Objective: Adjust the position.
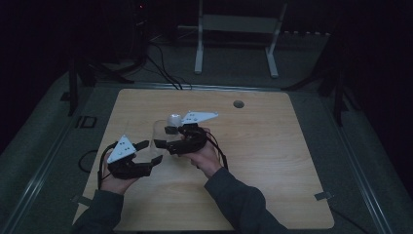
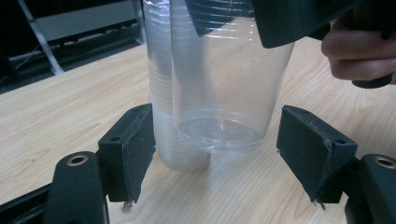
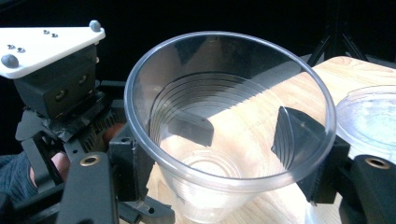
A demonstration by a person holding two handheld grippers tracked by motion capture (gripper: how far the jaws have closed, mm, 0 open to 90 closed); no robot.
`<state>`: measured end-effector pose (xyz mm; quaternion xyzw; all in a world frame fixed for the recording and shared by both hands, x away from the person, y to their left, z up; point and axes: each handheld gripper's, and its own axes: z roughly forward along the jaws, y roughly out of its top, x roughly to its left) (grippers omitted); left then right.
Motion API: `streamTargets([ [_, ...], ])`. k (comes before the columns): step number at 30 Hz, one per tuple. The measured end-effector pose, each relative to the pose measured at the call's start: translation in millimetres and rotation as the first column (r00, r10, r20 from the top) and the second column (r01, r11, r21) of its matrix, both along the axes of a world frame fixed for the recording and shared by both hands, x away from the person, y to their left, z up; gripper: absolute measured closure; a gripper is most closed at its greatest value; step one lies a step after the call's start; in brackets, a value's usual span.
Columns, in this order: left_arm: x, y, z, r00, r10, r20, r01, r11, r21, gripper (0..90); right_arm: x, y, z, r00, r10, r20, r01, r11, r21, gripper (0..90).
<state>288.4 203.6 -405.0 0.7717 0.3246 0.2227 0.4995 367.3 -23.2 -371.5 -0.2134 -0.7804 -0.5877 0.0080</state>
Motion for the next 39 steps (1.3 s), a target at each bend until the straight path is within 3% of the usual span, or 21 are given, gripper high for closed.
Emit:
streamTargets([
  [15,6.4,-7.5,-0.6,0.9993,-0.029,-0.022,0.03,0.9981,0.053,29.6,-6.4,4.7,1.3,0.9974,0.0,0.072,0.005,0.997,-0.075,31.7],
  [30,8.9,-11.4,4.9,0.9997,-0.023,0.005,0.023,0.9993,0.031,28.0,-9.2,7.9,1.1,0.9957,0.009,0.093,0.002,0.994,-0.108,31.9],
  [33,8.4,-11.6,4.3,0.9993,-0.037,0.007,0.037,0.999,0.026,36.9,-9.9,8.6,0.7,0.9952,0.011,0.097,0.0,0.994,-0.114,31.8],
  [39,8.2,-10.6,0.6,0.9991,-0.043,0.001,0.043,0.9986,-0.03,41.8,-10.0,7.9,0.6,0.9944,0.018,0.104,-0.007,0.994,-0.108,29.1],
])
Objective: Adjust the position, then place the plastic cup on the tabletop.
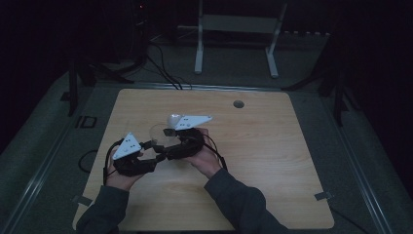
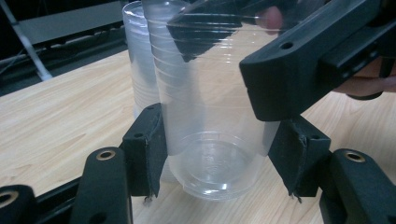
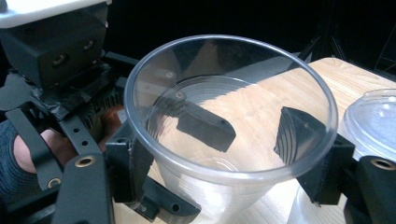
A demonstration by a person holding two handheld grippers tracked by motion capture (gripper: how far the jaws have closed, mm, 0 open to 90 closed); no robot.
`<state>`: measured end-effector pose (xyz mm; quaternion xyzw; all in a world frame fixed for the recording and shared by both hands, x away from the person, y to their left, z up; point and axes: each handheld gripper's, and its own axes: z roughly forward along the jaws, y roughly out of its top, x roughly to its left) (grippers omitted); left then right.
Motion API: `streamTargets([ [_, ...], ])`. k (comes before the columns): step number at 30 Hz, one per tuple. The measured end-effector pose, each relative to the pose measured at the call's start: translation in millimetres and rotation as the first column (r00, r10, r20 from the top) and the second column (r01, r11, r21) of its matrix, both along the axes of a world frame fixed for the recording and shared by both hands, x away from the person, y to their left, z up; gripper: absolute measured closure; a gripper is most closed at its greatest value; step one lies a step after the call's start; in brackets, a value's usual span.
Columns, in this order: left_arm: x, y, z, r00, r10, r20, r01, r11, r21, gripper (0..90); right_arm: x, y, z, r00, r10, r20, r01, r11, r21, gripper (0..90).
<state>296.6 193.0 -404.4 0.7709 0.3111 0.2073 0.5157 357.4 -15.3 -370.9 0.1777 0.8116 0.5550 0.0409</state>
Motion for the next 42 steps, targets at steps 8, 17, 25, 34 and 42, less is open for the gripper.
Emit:
streamTargets([
  [8,-0.6,0.8,-4.0,0.9999,-0.009,-0.007,0.009,0.9984,-0.056,43.1,-0.9,-1.9,0.1,0.9999,0.013,0.001,-0.013,0.999,0.047,24.9],
  [17,-1.4,-2.1,-7.6,0.9995,-0.026,-0.019,0.025,0.9977,-0.062,40.6,-3.2,-3.5,1.1,0.9993,0.016,0.035,-0.019,0.998,0.065,27.8],
  [25,-5.0,-1.6,-8.9,0.9999,0.006,-0.012,-0.007,0.9991,-0.041,26.9,-3.0,-4.8,-0.8,0.9991,0.003,0.043,-0.006,0.998,0.059,28.8],
  [34,-11.6,14.3,-6.3,0.999,0.045,0.008,-0.044,0.9972,-0.06,26.9,-1.9,-8.0,-2.1,0.999,-0.015,0.042,0.012,0.998,0.055,28.9],
  [42,-14.1,22.5,-3.9,0.9976,0.065,0.022,-0.063,0.9957,-0.068,27.0,-3.8,-8.0,-4.4,0.9988,-0.016,0.046,0.014,0.999,0.053,28.9],
])
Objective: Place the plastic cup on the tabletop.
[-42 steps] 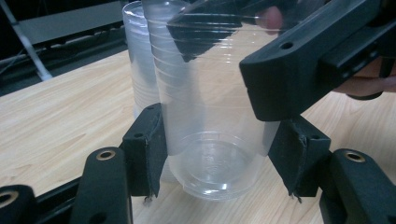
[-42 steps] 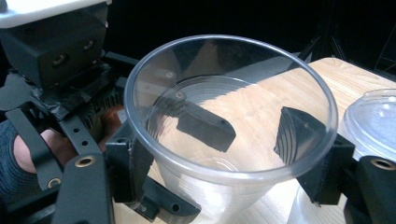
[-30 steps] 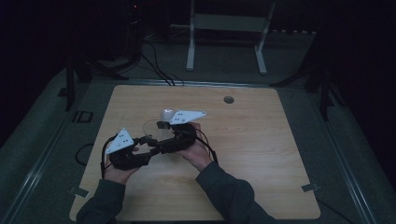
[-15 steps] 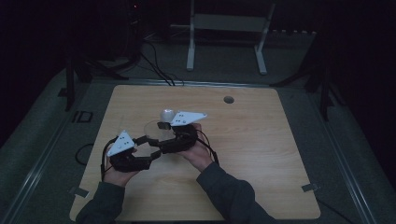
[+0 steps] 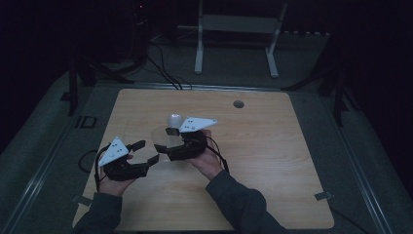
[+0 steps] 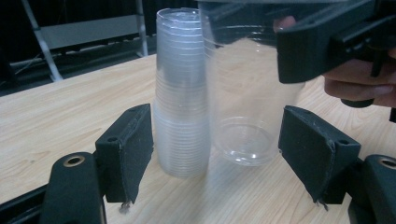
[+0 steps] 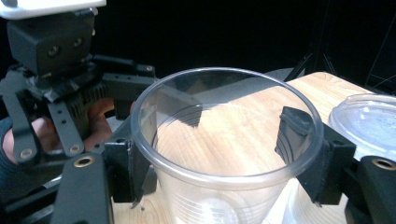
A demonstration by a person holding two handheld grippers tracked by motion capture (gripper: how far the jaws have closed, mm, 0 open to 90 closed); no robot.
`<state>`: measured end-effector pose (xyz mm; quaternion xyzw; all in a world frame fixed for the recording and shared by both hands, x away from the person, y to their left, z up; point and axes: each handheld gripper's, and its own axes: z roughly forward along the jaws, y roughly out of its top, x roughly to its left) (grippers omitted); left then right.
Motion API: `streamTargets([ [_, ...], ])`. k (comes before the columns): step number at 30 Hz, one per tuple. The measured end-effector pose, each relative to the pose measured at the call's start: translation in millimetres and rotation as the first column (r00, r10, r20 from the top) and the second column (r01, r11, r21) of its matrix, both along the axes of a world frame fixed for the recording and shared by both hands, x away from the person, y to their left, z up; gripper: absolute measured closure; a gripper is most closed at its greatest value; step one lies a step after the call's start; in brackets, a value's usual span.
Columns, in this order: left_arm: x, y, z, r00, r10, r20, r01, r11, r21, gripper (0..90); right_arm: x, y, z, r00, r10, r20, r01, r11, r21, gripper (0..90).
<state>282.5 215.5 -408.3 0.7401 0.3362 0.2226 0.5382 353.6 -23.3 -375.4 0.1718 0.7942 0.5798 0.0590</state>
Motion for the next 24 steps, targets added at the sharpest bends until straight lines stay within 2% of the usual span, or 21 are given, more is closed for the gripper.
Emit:
streamTargets([
  [9,0.6,4.8,0.4,0.9996,0.026,0.005,-0.026,0.9997,0.0,30.5,1.8,-2.7,-3.3,0.9999,-0.008,-0.007,0.008,1.0,0.001,29.0],
  [24,2.2,9.6,4.6,0.9975,0.07,0.007,-0.07,0.9975,0.009,34.4,-1.5,-0.3,-4.7,1.0,0.009,0.003,-0.009,1.0,0.008,29.1],
])
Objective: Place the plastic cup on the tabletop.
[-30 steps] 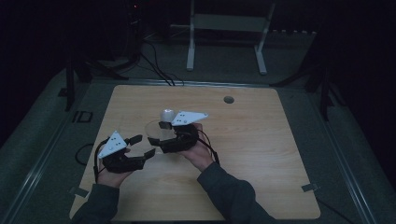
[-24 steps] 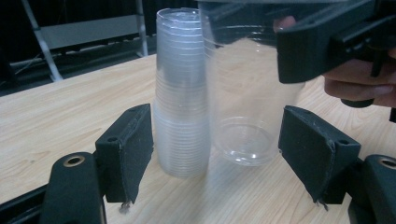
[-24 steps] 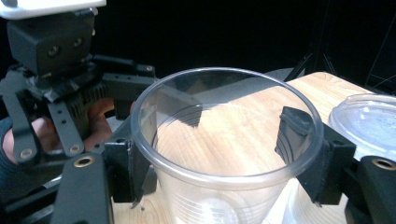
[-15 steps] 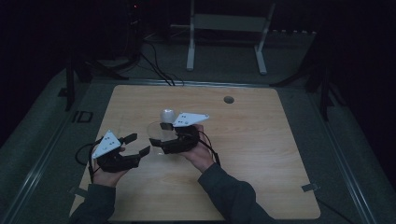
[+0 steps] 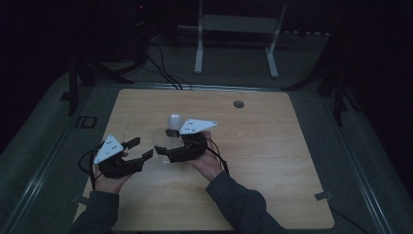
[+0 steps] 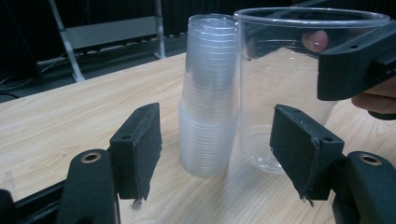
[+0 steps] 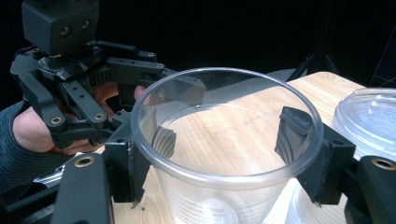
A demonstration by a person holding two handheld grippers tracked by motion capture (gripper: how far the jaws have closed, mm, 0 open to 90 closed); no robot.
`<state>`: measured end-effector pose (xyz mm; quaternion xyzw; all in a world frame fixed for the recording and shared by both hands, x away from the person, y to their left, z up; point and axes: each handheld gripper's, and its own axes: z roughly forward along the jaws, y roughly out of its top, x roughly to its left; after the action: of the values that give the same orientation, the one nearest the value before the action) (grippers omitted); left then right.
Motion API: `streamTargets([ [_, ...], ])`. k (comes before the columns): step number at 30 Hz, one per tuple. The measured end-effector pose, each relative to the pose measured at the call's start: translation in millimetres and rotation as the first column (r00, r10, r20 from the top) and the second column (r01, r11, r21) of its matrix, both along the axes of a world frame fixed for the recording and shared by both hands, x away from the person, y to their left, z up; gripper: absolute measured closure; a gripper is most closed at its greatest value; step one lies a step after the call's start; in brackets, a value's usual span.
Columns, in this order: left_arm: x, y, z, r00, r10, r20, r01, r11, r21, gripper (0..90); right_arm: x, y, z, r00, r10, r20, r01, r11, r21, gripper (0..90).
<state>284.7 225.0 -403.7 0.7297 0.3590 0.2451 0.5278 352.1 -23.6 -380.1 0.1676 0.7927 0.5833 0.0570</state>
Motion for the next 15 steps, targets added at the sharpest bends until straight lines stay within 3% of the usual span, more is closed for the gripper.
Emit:
streamTargets([
  [15,3.4,-1.2,3.5,1.0,0.003,0.004,-0.003,0.9999,0.011,34.9,-3.1,1.2,-8.0,1.0,0.007,0.003,-0.007,1.0,-0.009,29.2],
])
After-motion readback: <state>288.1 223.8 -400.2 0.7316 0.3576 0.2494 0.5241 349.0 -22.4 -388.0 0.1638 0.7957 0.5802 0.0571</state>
